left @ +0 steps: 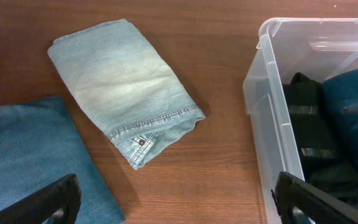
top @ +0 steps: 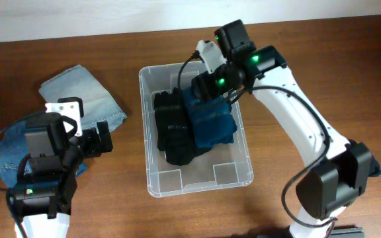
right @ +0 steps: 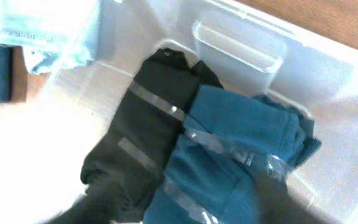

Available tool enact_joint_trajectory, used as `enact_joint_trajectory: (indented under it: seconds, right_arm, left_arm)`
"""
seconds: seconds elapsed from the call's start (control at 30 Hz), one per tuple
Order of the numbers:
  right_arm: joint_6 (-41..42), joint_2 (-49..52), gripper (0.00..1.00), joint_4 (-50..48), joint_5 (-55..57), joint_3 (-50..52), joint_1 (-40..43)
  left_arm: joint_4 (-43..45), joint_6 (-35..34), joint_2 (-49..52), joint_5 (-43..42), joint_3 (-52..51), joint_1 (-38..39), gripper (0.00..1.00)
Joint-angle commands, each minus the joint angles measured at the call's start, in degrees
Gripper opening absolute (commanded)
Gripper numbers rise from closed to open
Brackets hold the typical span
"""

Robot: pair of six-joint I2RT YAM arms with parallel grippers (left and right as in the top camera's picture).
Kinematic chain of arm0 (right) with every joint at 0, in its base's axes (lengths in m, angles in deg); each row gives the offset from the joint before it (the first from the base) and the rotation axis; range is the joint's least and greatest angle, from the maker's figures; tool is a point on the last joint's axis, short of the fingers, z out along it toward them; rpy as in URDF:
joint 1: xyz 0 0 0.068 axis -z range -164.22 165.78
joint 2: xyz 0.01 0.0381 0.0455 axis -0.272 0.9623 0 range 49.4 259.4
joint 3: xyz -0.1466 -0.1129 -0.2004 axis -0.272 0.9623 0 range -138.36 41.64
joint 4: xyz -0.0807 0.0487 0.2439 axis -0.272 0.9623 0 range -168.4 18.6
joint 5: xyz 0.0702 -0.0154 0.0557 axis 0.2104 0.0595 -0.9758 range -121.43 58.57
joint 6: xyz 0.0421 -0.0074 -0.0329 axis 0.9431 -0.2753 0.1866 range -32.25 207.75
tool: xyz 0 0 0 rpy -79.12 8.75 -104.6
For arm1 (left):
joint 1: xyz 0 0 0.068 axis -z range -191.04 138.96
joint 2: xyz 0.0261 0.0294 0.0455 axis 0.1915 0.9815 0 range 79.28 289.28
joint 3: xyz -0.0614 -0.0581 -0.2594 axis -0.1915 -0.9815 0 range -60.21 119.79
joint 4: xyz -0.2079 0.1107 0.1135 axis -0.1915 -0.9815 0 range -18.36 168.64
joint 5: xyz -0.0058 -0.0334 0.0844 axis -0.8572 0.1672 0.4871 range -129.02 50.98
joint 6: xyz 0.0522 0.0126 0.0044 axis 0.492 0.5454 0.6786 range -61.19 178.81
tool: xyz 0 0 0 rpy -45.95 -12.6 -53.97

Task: Pack container
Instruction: 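Place the dark-blue bundle beside the black one in the container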

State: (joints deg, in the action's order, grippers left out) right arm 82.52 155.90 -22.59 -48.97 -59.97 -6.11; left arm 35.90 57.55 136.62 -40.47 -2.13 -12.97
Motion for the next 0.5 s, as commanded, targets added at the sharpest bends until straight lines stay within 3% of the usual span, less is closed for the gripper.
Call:
enact_joint_trajectory:
  seconds: [0.0, 0.23, 0.37, 0.47]
  right_arm:
    - [-1.3, 0.9, 0.04, 1.3, 7.5, 1.2, -2.1]
    - [0.6, 10.3, 0.04, -1.7, 7.8, 14.7, -2.0]
    - [0.6, 12.5, 0.04, -3.5, 8.0, 14.9, -2.0]
    - [0.6, 10.3, 0.04, 0.4, 8.1, 8.3, -2.0]
  left_arm:
    - [0.0, 0.9, -0.1, 0.4, 1.3, 0.1, 0.99]
    - [0.1, 0.9, -0.1, 0.4, 1.3, 0.1, 0.99]
    - [0.1, 0.9, -0.1, 0.4, 1.3, 0.1, 0.99]
    - [0.0, 0.9, -0.1, 0.4, 1.3, 0.1, 0.99]
